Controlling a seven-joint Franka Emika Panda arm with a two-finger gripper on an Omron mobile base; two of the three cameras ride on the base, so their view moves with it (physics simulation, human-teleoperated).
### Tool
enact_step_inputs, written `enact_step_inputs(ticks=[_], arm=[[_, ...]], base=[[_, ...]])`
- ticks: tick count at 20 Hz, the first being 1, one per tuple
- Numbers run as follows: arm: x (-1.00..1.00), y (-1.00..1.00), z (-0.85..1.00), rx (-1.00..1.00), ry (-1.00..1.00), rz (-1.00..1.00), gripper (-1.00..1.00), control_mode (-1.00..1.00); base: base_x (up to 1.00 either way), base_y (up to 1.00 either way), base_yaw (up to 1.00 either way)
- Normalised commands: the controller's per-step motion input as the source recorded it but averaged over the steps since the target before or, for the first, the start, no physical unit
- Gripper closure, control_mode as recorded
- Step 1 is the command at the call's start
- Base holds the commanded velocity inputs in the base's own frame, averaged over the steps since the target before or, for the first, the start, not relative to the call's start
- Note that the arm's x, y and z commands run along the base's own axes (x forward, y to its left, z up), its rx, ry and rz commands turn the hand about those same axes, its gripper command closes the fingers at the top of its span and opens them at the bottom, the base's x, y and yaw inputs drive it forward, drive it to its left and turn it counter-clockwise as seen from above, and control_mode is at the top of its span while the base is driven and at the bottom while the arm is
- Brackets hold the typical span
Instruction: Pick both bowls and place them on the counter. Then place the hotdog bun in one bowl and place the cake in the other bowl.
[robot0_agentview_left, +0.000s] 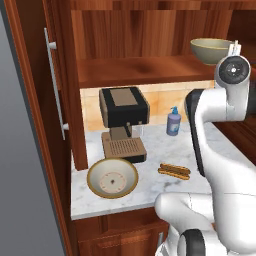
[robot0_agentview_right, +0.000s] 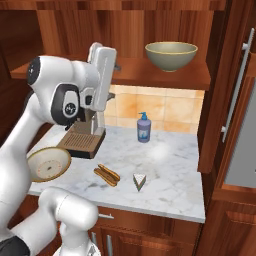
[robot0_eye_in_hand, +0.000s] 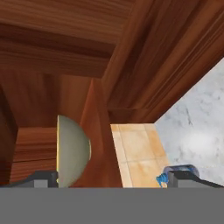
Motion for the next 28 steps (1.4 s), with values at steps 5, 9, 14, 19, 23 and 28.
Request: enact_step_inputs(ticks=[5,9,14,19,23,28], arm=[[0.49,-0.04,0.21,-0.08,0.01,-0.06,-1.0,-1.0],[0.38,-0.15,0.35,-0.04,0.05,-0.04,-1.0,-1.0],[0.32,-0.26,0.27,0.0,0.04,-0.01,-1.0,-1.0],[0.49,-0.09,0.05,0.0,0.0,0.0,-1.0,-1.0],[0.47,-0.01,-0.02,0.0,-0.01,0.01,-1.0,-1.0],[0.49,-0.08,-0.04,0.0,0.01,0.0,-1.0,-1.0]], base=[[0.0,0.0,0.0],[0.0,0.0,0.0],[0.0,0.0,0.0],[0.0,0.0,0.0],[0.0,0.0,0.0],[0.0,0.0,0.0]])
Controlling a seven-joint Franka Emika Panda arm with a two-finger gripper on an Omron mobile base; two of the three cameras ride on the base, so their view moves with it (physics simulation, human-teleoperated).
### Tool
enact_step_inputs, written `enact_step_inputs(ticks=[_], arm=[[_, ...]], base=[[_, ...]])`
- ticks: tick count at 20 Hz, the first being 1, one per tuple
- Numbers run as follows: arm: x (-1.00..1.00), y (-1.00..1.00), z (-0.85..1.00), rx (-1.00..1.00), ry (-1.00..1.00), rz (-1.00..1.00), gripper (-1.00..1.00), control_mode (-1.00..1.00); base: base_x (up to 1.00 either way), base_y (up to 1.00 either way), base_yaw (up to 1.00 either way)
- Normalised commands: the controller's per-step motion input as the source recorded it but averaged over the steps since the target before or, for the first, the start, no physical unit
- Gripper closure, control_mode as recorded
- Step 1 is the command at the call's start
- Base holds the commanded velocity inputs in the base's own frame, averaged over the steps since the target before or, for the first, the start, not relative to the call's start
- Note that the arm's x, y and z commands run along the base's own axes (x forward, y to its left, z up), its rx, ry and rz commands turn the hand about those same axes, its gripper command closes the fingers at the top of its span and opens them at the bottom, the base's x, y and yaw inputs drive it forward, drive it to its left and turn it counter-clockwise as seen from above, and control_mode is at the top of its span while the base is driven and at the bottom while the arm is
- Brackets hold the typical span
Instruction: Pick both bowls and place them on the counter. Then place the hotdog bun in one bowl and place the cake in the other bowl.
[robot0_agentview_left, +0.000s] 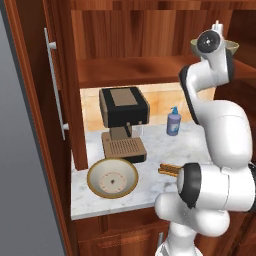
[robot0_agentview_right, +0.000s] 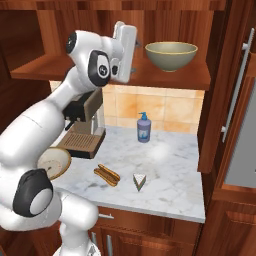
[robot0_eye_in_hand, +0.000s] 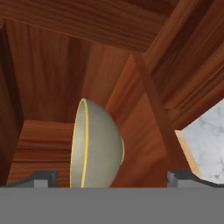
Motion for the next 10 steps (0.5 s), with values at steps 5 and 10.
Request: enact_step_inputs(ticks=[5,10], arm=[[0.43,-0.15,-0.02,0.0,0.05,0.0,-1.0,-1.0],[0.44,-0.2,-0.01,0.0,0.04,0.0,-1.0,-1.0]], base=[[0.0,0.0,0.0],[0.0,0.0,0.0]])
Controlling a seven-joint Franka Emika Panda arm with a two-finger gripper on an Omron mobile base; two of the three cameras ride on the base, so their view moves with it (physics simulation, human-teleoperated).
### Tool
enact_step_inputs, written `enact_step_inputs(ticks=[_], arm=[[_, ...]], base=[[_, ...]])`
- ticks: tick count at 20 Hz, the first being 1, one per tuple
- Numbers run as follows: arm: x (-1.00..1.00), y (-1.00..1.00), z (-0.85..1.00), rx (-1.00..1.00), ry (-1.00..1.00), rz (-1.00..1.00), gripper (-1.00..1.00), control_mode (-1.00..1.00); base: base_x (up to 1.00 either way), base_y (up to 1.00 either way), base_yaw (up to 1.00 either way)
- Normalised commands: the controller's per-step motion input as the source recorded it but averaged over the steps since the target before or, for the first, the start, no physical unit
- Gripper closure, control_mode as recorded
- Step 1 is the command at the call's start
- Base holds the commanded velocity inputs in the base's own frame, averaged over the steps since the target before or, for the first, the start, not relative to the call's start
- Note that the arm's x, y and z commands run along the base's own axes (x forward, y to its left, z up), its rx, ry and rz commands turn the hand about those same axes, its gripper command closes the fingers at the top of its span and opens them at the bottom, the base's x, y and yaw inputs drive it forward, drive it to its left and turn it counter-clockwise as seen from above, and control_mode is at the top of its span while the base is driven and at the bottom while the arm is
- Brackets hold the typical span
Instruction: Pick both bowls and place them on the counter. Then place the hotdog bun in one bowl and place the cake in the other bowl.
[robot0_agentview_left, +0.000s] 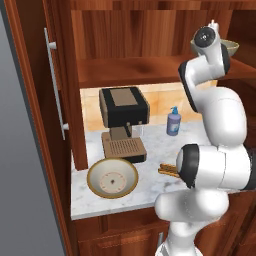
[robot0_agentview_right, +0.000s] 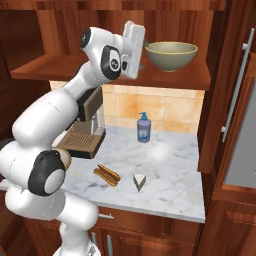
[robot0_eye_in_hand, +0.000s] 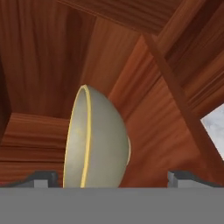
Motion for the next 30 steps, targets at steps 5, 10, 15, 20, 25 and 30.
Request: enact_step_inputs(ticks=[5,10,15,20,25,30], arm=[[0.42,-0.14,-0.07,0.0,0.01,0.0,-1.0,-1.0],[0.44,-0.18,-0.11,0.0,0.0,0.0,-1.0,-1.0],[0.36,-0.14,-0.08,0.0,0.0,0.0,-1.0,-1.0],[0.31,-0.11,-0.06,0.0,0.01,0.0,-1.0,-1.0],[0.03,-0.03,-0.1,0.0,0.0,0.0,1.0,-1.0],[-0.14,-0.02,-0.21,0.0,0.07,0.0,1.0,-1.0]], base=[[0.0,0.0,0.0],[0.0,0.0,0.0],[0.0,0.0,0.0],[0.0,0.0,0.0],[0.0,0.0,0.0],[0.0,0.0,0.0]])
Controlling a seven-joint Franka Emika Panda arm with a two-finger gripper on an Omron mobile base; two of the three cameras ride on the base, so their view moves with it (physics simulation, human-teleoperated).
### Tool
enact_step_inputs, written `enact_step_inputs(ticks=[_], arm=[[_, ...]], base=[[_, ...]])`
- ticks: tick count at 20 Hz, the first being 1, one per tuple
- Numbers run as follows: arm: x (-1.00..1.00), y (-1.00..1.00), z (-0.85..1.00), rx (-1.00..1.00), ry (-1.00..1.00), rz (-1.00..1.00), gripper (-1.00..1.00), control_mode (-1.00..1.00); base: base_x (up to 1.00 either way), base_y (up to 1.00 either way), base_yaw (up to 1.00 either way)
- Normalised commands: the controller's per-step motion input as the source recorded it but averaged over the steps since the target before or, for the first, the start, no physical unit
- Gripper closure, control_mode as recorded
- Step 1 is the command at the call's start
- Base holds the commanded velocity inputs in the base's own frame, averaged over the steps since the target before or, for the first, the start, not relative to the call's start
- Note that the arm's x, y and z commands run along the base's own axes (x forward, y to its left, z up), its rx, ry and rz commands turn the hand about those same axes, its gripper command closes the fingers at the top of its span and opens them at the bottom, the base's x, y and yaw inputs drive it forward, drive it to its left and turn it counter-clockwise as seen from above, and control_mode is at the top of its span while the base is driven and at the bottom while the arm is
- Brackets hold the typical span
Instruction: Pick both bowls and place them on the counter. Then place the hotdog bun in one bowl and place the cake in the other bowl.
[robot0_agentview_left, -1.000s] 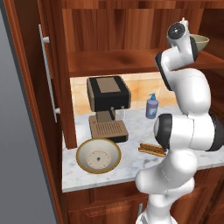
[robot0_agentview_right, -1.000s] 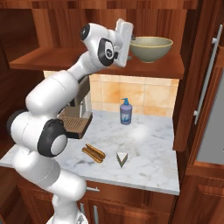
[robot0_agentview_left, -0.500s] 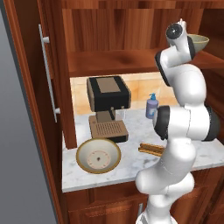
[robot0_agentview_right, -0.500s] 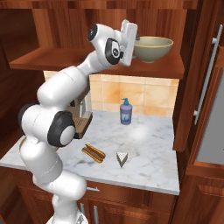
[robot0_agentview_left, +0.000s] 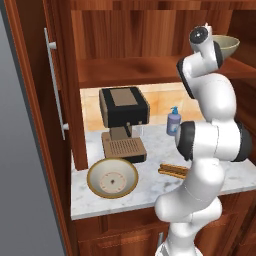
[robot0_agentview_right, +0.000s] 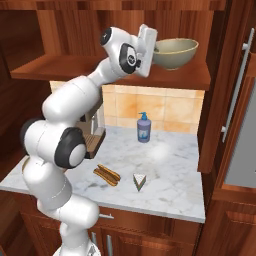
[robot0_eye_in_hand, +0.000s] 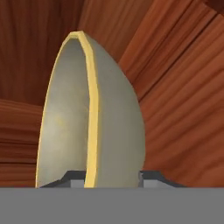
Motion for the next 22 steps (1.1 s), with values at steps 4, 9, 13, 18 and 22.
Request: enact_step_inputs(ticks=[4,9,13,18,22], arm=[[-0.31,0.0,-0.07,0.03,0.02,0.0,1.0,-1.0],[-0.45,0.02,0.05,0.09,0.0,0.0,1.0,-1.0],[-0.47,0.08,0.01,0.12,0.04,0.0,1.0,-1.0],[-0.5,0.08,0.01,0.15,0.02,0.0,1.0,-1.0],[-0.49,0.19,0.16,0.16,0.01,0.0,1.0,-1.0]], base=[[0.0,0.0,0.0],[0.0,0.0,0.0],[0.0,0.0,0.0],[0.0,0.0,0.0],[0.0,0.0,0.0]])
